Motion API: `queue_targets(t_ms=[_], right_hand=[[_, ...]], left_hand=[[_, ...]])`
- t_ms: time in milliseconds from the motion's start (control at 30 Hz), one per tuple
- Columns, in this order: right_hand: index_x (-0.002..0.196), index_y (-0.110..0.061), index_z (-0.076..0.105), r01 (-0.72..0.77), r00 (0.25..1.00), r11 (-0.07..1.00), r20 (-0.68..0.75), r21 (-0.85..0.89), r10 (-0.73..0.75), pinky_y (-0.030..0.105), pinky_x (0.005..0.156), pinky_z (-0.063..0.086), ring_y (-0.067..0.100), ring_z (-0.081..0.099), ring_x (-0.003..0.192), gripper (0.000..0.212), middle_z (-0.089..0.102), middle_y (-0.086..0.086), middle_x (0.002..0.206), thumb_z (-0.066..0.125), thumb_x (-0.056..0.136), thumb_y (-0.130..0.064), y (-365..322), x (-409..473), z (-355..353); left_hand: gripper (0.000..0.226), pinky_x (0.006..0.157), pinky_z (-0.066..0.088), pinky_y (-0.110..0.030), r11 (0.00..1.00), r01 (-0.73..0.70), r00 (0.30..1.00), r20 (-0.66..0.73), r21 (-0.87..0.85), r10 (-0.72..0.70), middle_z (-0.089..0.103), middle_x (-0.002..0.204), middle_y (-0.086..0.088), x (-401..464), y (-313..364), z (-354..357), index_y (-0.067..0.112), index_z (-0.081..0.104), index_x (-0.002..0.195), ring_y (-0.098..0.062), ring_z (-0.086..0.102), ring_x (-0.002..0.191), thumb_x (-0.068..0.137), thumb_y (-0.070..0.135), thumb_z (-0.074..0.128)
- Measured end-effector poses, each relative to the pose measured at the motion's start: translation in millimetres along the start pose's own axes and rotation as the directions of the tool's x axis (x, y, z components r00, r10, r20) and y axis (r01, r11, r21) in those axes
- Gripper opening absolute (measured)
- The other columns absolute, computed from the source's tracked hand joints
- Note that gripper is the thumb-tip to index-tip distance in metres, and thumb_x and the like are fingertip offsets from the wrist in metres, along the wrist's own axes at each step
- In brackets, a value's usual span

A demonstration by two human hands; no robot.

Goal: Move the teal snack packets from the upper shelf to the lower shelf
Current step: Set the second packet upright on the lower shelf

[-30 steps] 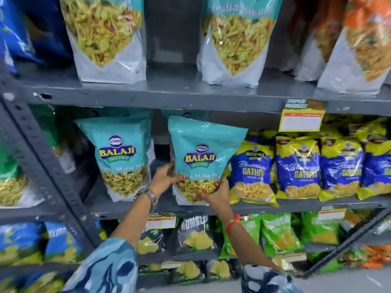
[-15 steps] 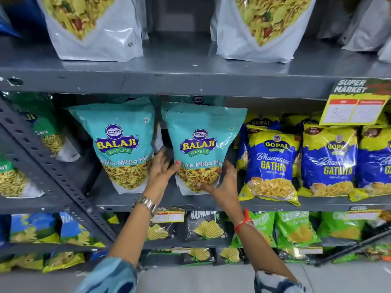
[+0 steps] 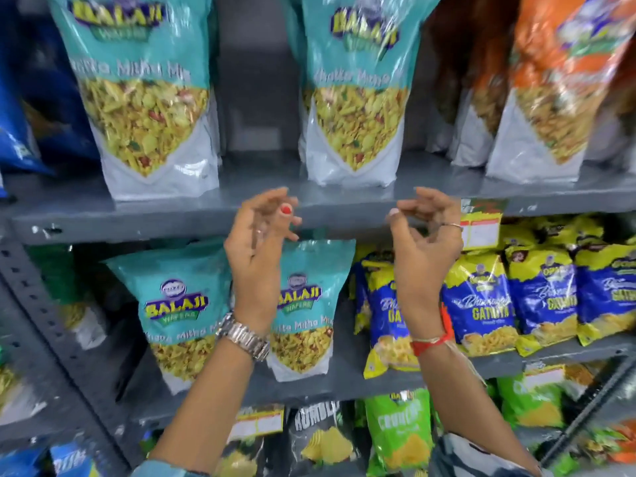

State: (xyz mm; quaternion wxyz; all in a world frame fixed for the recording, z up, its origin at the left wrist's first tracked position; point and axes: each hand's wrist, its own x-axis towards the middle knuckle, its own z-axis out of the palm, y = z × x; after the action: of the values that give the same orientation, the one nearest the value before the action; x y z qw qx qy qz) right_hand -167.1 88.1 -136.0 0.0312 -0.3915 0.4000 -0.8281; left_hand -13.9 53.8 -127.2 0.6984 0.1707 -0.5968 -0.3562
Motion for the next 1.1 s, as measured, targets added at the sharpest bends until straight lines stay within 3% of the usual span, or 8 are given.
queue_targets(t_ms=[100, 267, 367, 467, 567, 700, 833, 1100], right_hand=[[0.097, -0.018, 0.054, 0.09, 0.996, 0.996, -0.024, -0.012, -0.09, 0.011, 0.061, 0.046, 0.011, 0.058, 0.082, 0.029, 0.061, 0.01, 0.089, 0.061, 0.078, 0.003, -17, 37, 7], [0.106, -0.017, 0.049, 0.055, 0.993, 0.996, 0.104, -0.068, -0.047, 0.013, 0.073, 0.045, 0.018, 0.058, 0.094, 0.033, 0.057, 0.009, 0.102, 0.067, 0.079, -0.011, -25, 96, 18], [0.119, -0.018, 0.04, -0.06, 0.947, 0.976, 0.296, -0.209, 0.122, 0.029, 0.088, 0.042, 0.023, 0.051, 0.113, 0.053, 0.05, 0.008, 0.118, 0.07, 0.077, -0.031, -16, 120, 31], [0.122, -0.022, 0.031, -0.162, 0.869, 0.954, 0.421, -0.254, 0.259, 0.026, 0.087, 0.043, 0.016, 0.053, 0.111, 0.062, 0.054, -0.002, 0.118, 0.068, 0.077, -0.041, -16, 126, 40], [0.121, -0.02, 0.028, -0.189, 0.844, 0.958, 0.462, -0.217, 0.271, 0.011, 0.068, 0.045, 0.0, 0.052, 0.09, 0.051, 0.046, -0.021, 0.097, 0.061, 0.085, -0.032, -19, 123, 42], [0.119, -0.022, 0.029, -0.23, 0.842, 0.945, 0.44, -0.232, 0.312, 0.027, 0.091, 0.043, 0.015, 0.052, 0.105, 0.048, 0.049, -0.015, 0.101, 0.061, 0.085, -0.033, -19, 123, 43], [0.117, -0.025, 0.03, -0.297, 0.826, 0.929, 0.43, -0.219, 0.365, 0.04, 0.104, 0.043, 0.021, 0.055, 0.111, 0.046, 0.052, -0.013, 0.1, 0.062, 0.084, -0.034, -14, 122, 41], [0.117, -0.022, 0.033, -0.291, 0.848, 0.936, 0.4, -0.2, 0.349, 0.029, 0.093, 0.046, 0.018, 0.056, 0.105, 0.045, 0.055, 0.008, 0.126, 0.061, 0.085, -0.034, -18, 114, 43]], left_hand=[[0.014, 0.065, 0.051, -0.023, 0.995, -0.056, 0.998, 0.024, -0.088, 0.058, 0.064, 0.097, -0.002, 35, 23, 18, 0.022, 0.058, 0.098, -0.017, 0.061, 0.082, 0.086, 0.017, 0.052], [0.024, 0.091, 0.046, -0.029, 0.996, 0.082, 0.993, 0.088, -0.029, -0.079, 0.058, 0.107, 0.006, 85, 27, 53, 0.02, 0.053, 0.111, -0.012, 0.057, 0.102, 0.087, 0.026, 0.051], [0.061, 0.098, 0.041, -0.038, 0.963, 0.257, 0.961, 0.082, 0.081, -0.263, 0.055, 0.124, -0.005, 112, 18, 66, 0.007, 0.041, 0.126, -0.015, 0.053, 0.111, 0.083, 0.049, 0.048], [0.096, 0.099, 0.042, -0.044, 0.913, 0.366, 0.918, 0.091, 0.179, -0.386, 0.051, 0.135, -0.014, 134, -1, 70, 0.006, 0.043, 0.126, -0.028, 0.053, 0.116, 0.062, 0.077, 0.041], [0.066, 0.094, 0.039, -0.034, 0.885, 0.433, 0.871, 0.173, 0.17, -0.459, 0.051, 0.125, 0.007, 129, 12, 72, 0.015, 0.047, 0.121, -0.013, 0.051, 0.108, 0.082, 0.065, 0.028], [0.046, 0.088, 0.043, -0.035, 0.876, 0.465, 0.858, 0.181, 0.128, -0.481, 0.054, 0.115, 0.0, 118, 12, 69, 0.017, 0.051, 0.111, -0.018, 0.054, 0.097, 0.09, 0.05, 0.026], [0.047, 0.089, 0.04, -0.034, 0.887, 0.449, 0.87, 0.176, 0.105, -0.461, 0.052, 0.121, -0.003, 111, 17, 68, 0.017, 0.048, 0.119, -0.019, 0.051, 0.102, 0.091, 0.049, 0.027], [0.048, 0.087, 0.04, -0.034, 0.899, 0.422, 0.882, 0.174, 0.115, -0.437, 0.053, 0.122, -0.003, 111, 12, 65, 0.015, 0.045, 0.123, -0.014, 0.05, 0.095, 0.091, 0.047, 0.027]])
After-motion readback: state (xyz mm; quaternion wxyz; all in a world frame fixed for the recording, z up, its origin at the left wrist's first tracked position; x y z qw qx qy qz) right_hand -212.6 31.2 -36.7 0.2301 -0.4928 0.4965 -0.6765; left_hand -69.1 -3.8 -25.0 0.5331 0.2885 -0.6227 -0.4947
